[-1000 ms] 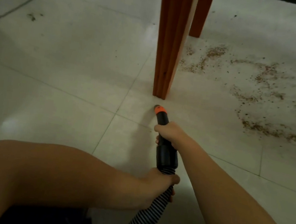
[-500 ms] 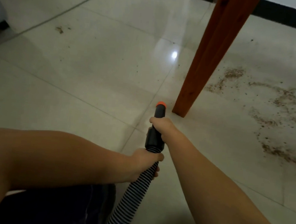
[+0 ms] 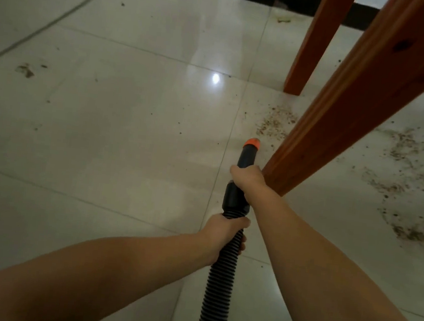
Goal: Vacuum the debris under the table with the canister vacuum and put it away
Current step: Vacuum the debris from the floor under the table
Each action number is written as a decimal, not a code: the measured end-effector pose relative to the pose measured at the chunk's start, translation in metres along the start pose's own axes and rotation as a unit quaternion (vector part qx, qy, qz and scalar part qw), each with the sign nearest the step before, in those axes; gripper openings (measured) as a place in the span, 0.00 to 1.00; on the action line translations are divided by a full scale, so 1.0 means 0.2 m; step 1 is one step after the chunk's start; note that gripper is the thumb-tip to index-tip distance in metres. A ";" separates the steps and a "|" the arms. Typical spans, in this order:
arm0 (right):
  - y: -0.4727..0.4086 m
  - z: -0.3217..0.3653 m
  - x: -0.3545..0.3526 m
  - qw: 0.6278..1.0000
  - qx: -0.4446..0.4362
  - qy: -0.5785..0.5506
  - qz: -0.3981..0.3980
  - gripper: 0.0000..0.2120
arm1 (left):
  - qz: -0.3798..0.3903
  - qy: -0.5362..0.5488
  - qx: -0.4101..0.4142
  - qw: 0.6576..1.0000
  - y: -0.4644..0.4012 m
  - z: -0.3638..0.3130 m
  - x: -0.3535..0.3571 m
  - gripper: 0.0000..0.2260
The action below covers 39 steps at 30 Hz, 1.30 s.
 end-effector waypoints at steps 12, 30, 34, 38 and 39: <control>-0.01 0.33 0.17 0.988 -0.063 0.046 0.134 0.14 | -0.013 0.122 -0.004 0.992 0.00 -0.18 -0.07 0.04; -0.05 0.21 0.05 0.996 0.059 -0.062 -0.019 0.23 | 0.053 -0.052 -0.052 0.996 -0.02 -0.29 -0.17 0.05; -0.07 0.24 0.02 0.994 0.070 -0.079 -0.013 0.24 | 0.009 -0.120 -0.036 0.992 -0.03 -0.36 -0.17 0.06; -0.09 0.27 -0.02 0.995 0.064 -0.074 0.016 0.24 | -0.021 -0.157 -0.037 0.987 -0.02 -0.42 -0.11 0.08; -0.09 0.28 -0.04 0.996 0.062 -0.062 0.025 0.24 | -0.023 -0.167 -0.046 0.985 0.00 -0.43 -0.08 0.08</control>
Point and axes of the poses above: each hand's wrist, its own y-axis away from the middle knuckle, its own x-axis out of the palm, z = x × y, the point moved 5 cm from there along -y, towards the middle knuckle, and after that the axes turned 7 degrees about y, right-handed, at the moved point
